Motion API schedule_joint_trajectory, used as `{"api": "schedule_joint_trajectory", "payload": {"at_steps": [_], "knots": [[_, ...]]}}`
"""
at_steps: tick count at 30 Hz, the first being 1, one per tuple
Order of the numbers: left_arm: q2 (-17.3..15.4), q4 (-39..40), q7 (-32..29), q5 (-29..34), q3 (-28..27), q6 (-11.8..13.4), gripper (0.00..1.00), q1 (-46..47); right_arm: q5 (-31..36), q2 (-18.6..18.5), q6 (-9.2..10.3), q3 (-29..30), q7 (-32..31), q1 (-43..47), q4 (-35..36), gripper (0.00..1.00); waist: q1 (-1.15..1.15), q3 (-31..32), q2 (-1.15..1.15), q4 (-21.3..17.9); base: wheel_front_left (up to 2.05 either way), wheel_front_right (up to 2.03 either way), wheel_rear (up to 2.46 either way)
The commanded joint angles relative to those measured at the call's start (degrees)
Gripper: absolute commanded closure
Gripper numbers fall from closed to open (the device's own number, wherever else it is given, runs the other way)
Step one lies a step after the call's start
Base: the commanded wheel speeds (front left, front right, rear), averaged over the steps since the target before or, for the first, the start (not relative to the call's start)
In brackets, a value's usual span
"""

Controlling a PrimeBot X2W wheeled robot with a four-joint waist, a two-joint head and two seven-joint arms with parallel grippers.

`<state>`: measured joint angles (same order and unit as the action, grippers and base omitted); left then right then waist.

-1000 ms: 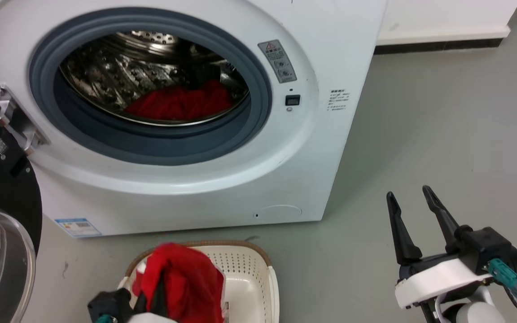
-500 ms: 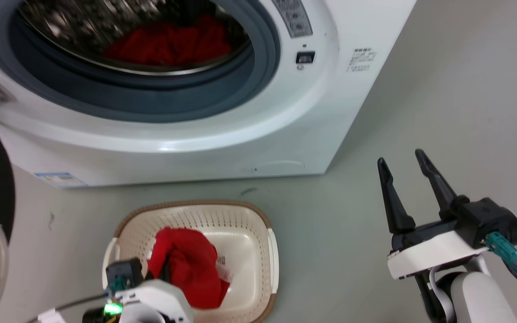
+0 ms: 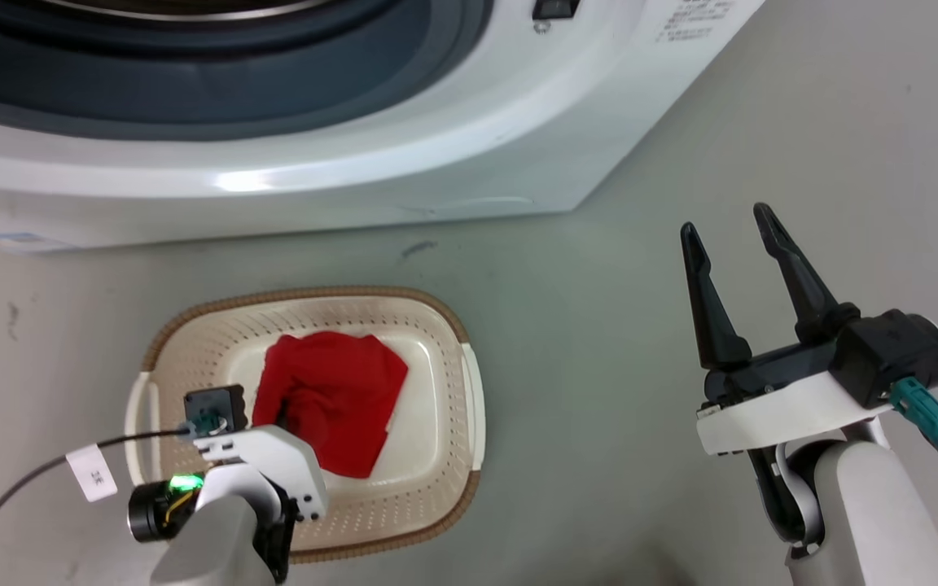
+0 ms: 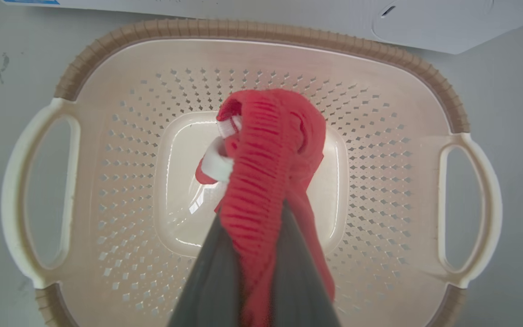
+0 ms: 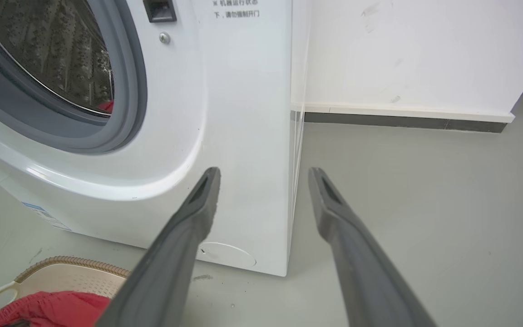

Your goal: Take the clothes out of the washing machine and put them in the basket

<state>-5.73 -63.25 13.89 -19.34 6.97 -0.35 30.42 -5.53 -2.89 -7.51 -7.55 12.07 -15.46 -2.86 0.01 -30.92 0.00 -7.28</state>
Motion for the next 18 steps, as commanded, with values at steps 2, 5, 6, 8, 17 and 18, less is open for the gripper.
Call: {"api": "schedule_joint_trajectory", "payload": {"at_steps": [2,5,6,8,17,18], "knots": [[-0.4,-1.9,0.5,-0.1,-0.2,0.0,1.0,2.4,-0.5,0.0,0.04,-0.2,0.5,-1.3,0.0,0.0,-0.01,-3.2,0.0,-1.4,0.0,0.0,0.0],[-0.8,-4.6,0.8,-0.5,-0.5,0.2,1.0,4.5,-0.7,0.0,0.04,-0.5,0.9,-2.1,-0.2,0.0,-0.01,-5.1,0.0,-2.0,0.0,0.0,0.0],[-1.0,-5.4,0.8,-0.6,-0.6,0.3,1.0,5.1,-0.8,0.0,0.03,-0.7,1.1,-2.4,-0.3,0.0,-0.01,-5.6,0.0,-2.3,0.0,0.0,0.0],[-1.3,-6.7,0.9,-0.9,-0.7,0.3,1.0,6.1,-1.1,0.0,0.04,-0.9,1.2,-2.8,-0.5,0.0,-0.01,-6.5,0.0,-2.8,0.0,0.0,0.0],[-2.0,-9.7,0.2,-1.7,-0.6,-0.3,0.0,6.8,-1.4,0.0,0.04,-1.2,2.2,-3.7,-2.4,0.0,-0.01,-6.6,0.0,-3.7,0.0,0.0,0.0],[-1.8,-9.9,0.3,-2.1,-0.8,-0.4,0.0,6.1,-1.5,0.0,0.03,-1.1,2.4,-3.6,-2.7,0.0,-0.01,-5.8,0.0,-3.6,0.0,0.0,0.0]]}}
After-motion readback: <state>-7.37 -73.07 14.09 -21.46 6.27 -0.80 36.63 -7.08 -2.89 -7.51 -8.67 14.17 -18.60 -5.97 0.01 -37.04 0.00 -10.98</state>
